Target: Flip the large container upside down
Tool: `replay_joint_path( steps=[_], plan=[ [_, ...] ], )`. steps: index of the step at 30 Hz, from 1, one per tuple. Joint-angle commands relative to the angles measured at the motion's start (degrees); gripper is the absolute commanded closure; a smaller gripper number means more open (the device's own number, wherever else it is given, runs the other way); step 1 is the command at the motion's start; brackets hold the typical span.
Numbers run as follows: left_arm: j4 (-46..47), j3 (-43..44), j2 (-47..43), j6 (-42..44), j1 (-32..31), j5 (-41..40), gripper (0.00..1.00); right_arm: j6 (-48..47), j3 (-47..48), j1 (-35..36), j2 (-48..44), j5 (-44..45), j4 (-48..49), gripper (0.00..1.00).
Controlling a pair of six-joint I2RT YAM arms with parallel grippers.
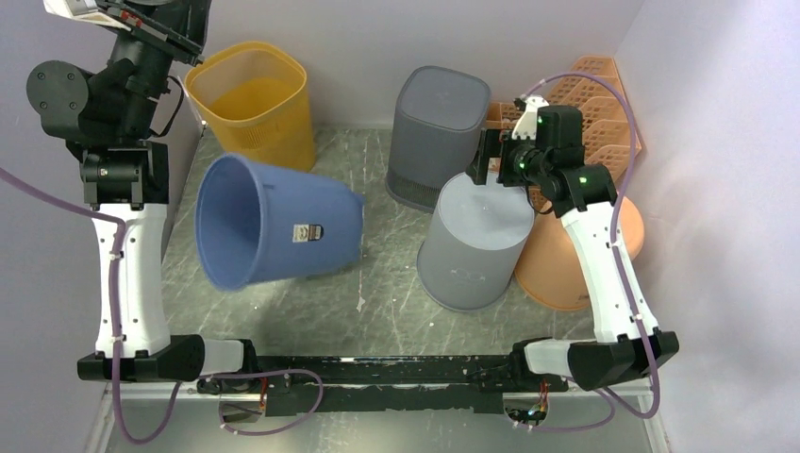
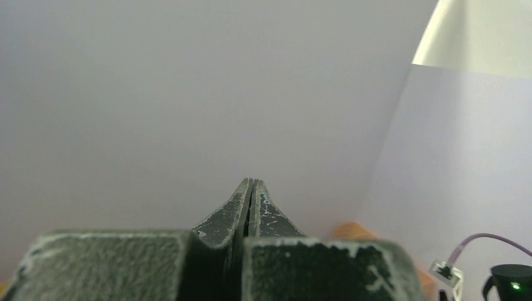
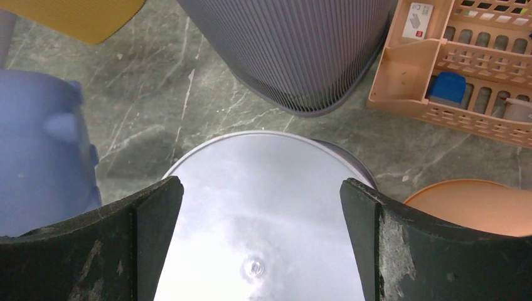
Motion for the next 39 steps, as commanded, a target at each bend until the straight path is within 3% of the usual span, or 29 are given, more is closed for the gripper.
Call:
replay_joint_path(
  steps=[1,6,10,22,27,32,33,35,39],
  plan=[
    [1.1,0.6,-0.8,-6.6,-0.1,5.4,0.93,-0.9,-1.5,-0.2,-3.0,-1.0,-0.8,0.00],
    [-8.5,4.4,0.2,-0.7,0.0,4.6,0.93,-1.5,-1.1,-0.2,-3.1,-1.1,-2.7,0.00],
    [-11.0,2.6,0.1,0.5,0.0,4.4,0.93,-1.7,2.1,-0.2,-1.7,-1.4,-4.2,0.00],
    [-18.5,-10.4,-1.2,0.4,-0.1,10.3,0.93,-0.6,-2.4,-0.1,-3.2,-2.3,-0.8,0.00],
    [-19.1,-19.9,-4.7,-1.4,-0.3,11.8,0.78,-1.3,-0.5,-0.2,-1.3,-2.7,-1.8,0.00],
    [-23.6,-26.1,-7.7,-0.6,-2.1,12.7,0.56,-1.4,0.0,-0.2,-0.9,-2.1,-1.8,0.00],
    [-24.5,-26.8,-8.3,-0.4,-3.2,12.4,0.52,-1.2,0.0,-0.1,-0.9,-2.2,-1.7,0.00],
    [-26.7,-27.8,-9.2,-0.1,-6.5,10.7,0.30,-1.1,-0.1,-0.1,-1.0,-2.2,-1.4,0.00],
    [-30.8,-29.4,-9.5,0.6,-15.5,4.5,0.22,-1.2,0.3,0.0,-0.9,-1.8,-1.4,0.00]
  ],
)
